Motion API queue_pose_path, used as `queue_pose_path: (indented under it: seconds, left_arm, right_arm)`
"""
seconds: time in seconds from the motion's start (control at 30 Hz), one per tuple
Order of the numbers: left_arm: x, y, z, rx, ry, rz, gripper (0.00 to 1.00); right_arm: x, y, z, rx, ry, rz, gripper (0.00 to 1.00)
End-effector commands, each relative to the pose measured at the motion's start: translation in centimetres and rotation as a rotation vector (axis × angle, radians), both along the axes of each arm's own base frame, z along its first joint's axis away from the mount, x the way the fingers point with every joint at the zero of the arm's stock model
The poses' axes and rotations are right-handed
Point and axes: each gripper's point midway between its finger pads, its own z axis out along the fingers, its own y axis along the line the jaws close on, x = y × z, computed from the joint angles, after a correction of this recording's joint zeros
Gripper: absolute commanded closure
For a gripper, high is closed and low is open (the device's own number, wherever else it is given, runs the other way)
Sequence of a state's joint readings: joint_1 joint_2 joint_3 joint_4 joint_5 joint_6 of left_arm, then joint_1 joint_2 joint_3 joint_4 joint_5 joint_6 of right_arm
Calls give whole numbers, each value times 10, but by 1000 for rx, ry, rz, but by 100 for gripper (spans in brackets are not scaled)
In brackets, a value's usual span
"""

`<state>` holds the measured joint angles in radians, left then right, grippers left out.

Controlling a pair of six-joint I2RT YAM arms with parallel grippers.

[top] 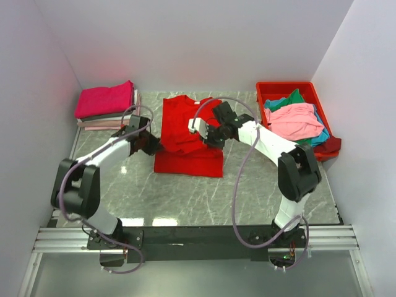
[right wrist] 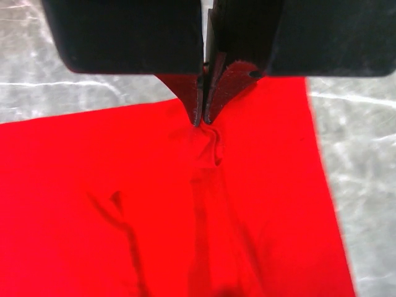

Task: Fold and stack the t-shirts
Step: Fold the tshirt

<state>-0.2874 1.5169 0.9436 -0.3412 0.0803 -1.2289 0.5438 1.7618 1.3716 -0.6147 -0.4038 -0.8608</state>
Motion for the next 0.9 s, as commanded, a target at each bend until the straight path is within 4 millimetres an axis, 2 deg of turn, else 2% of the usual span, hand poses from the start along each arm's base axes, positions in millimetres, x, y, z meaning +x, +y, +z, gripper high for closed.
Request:
queue_pose_path:
  seconds: [0.0,0.03,0.23,0.5,0.87]
  left_arm:
    - [35,-13,26,-28,-105,-85,100]
    - [43,-15,25,-29,-102,-89,100]
    - [70,-17,22,-27,-97,-102,100]
    - [93,-11,13,-21,-77,-97,100]
    - [117,-10,8,-19,-72,-112,100]
  right_arm:
    - [36,10,23,38,-71,-37,100]
    - [41,10,16,28,-58,-46,100]
    - [74,11,8,15,-62,-88,100]
    - [109,6,10,9,-84,-150,100]
    - [132,4,6,6,-87,-187,100]
